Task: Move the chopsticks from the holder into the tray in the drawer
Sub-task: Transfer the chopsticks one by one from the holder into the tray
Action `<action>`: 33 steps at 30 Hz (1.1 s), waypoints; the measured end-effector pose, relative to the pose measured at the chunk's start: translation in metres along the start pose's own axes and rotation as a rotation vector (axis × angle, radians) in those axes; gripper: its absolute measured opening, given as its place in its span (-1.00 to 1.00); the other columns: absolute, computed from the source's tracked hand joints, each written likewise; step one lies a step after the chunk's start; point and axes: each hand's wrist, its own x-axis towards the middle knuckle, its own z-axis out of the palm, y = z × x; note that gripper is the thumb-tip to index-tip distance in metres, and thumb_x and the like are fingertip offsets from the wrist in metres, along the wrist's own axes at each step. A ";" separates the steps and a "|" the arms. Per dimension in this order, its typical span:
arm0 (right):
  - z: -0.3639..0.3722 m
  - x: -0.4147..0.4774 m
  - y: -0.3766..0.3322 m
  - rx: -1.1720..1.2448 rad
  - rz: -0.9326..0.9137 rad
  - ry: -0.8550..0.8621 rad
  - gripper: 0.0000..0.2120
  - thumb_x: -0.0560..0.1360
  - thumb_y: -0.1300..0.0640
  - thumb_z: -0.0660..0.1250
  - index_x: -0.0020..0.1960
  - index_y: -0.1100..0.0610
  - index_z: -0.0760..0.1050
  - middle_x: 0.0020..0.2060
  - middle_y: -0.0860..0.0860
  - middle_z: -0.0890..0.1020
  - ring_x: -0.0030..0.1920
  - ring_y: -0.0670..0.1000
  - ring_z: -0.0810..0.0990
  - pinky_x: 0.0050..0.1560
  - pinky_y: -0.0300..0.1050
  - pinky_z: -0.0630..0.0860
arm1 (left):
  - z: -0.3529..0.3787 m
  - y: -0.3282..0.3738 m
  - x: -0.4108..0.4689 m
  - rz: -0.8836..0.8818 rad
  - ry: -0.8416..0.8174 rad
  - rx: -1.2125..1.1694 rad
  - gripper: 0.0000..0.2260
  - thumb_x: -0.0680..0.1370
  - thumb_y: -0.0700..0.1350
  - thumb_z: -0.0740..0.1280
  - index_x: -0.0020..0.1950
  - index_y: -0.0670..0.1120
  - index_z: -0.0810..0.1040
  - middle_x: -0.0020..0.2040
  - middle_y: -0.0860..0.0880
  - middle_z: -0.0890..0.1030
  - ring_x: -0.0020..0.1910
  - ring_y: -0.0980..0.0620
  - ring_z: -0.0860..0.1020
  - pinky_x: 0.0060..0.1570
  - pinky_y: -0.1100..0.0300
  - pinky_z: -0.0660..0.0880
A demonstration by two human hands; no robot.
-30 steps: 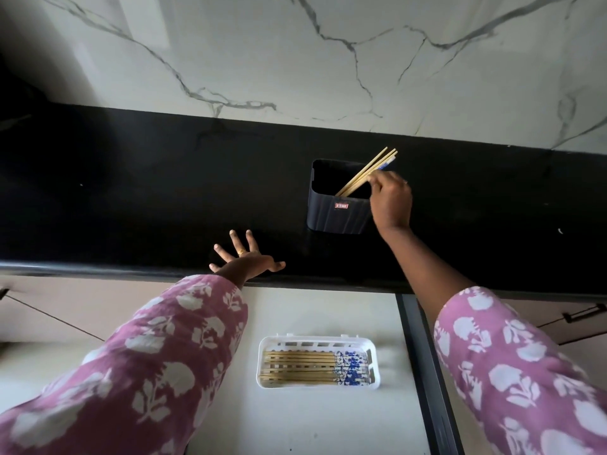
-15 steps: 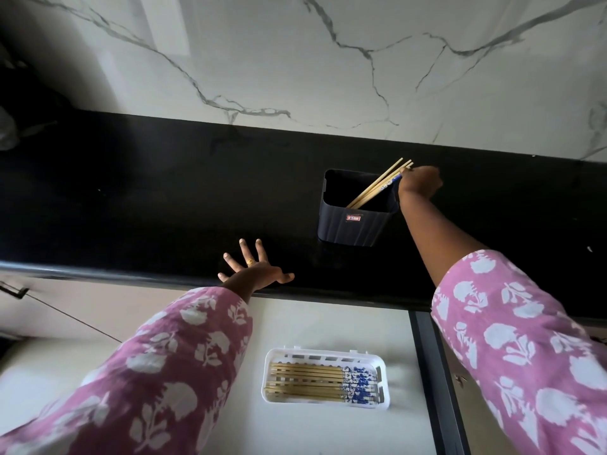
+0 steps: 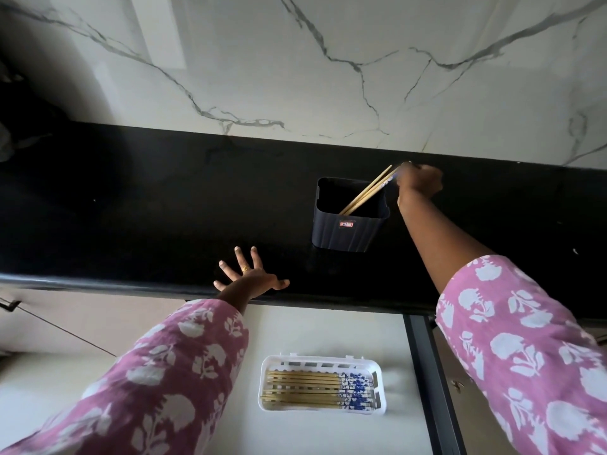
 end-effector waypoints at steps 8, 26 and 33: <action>-0.047 -0.037 -0.041 0.143 -0.090 0.117 -0.83 0.36 0.26 0.30 -0.40 0.15 0.53 -0.46 0.07 0.57 -0.38 0.04 0.58 -0.32 -0.10 0.53 | 0.004 -0.004 -0.008 0.016 0.082 -0.138 -0.08 0.40 0.37 0.28 0.54 0.14 -0.23 0.53 0.05 -0.34 0.49 -0.24 -0.34 0.39 -0.32 -0.20; -0.099 -0.150 0.017 0.839 0.687 0.009 -0.78 0.48 0.25 0.36 -0.33 0.21 0.46 -0.40 0.02 0.54 -0.42 -0.11 0.54 -0.51 -0.35 0.53 | -0.061 0.093 -0.093 0.565 0.139 -1.416 -0.67 0.61 -0.08 0.24 0.33 -0.19 0.45 0.26 -0.24 0.53 0.31 -0.20 0.46 0.19 0.06 0.46; -0.105 -0.162 0.046 0.686 0.758 -0.143 -0.87 0.47 0.20 0.41 -0.19 0.24 0.51 -0.38 0.06 0.61 -0.44 -0.07 0.63 -0.48 -0.25 0.58 | -0.065 0.088 -0.112 0.728 0.069 -1.562 -0.84 0.65 -0.20 0.14 -0.04 -0.11 0.49 0.17 -0.25 0.59 0.03 -0.03 0.61 -0.02 0.19 0.55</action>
